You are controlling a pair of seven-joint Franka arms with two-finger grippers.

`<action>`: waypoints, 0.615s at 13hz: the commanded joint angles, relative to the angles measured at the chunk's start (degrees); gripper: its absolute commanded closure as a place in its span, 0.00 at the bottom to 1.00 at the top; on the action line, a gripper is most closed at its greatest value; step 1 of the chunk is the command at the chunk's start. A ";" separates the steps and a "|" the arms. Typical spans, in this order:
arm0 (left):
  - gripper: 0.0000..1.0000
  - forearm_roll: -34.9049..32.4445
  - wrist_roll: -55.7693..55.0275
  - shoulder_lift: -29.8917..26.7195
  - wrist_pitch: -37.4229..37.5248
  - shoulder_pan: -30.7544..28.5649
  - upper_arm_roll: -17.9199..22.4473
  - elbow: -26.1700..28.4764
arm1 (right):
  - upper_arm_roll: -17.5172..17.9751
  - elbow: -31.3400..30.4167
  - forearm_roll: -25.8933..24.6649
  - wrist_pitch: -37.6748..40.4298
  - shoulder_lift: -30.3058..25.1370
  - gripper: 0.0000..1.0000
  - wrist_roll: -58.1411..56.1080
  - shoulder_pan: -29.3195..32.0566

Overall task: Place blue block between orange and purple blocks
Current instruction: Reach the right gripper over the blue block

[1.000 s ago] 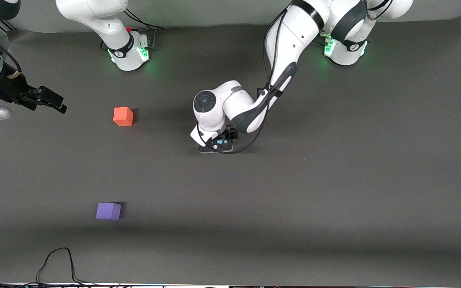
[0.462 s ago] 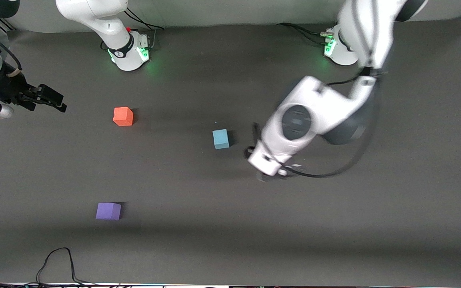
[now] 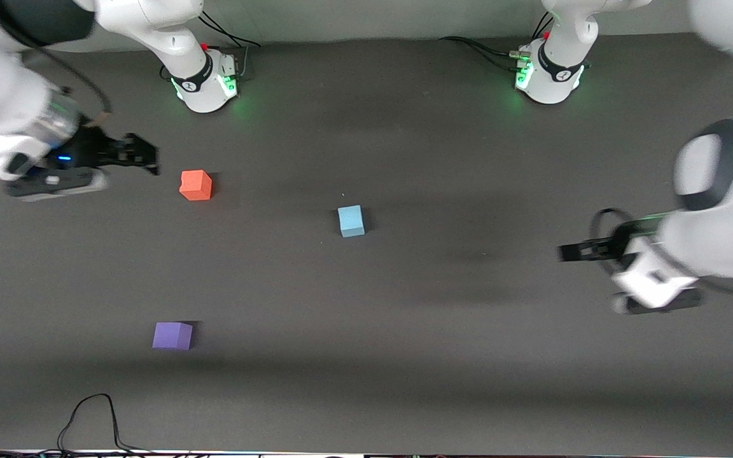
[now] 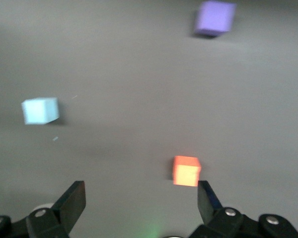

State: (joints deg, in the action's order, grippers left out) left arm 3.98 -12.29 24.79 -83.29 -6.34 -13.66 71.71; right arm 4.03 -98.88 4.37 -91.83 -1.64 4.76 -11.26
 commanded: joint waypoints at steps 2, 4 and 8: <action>0.00 -4.05 11.13 -10.52 -0.11 -6.66 -0.66 10.80 | 4.39 2.11 3.45 -5.35 6.45 0.00 4.61 -3.67; 0.00 -4.24 13.42 -14.22 0.32 -8.34 -0.66 12.57 | 4.75 2.29 3.45 -10.10 9.97 0.00 9.02 -8.66; 0.00 -6.17 13.52 -20.20 0.58 -8.25 -0.66 16.27 | 10.62 1.50 2.32 -21.60 19.36 0.00 19.55 -12.56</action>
State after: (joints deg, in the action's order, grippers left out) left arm -0.94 0.15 8.98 -82.35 -14.33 -14.01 83.65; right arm 11.18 -98.88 6.81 -109.49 12.66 19.00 -23.72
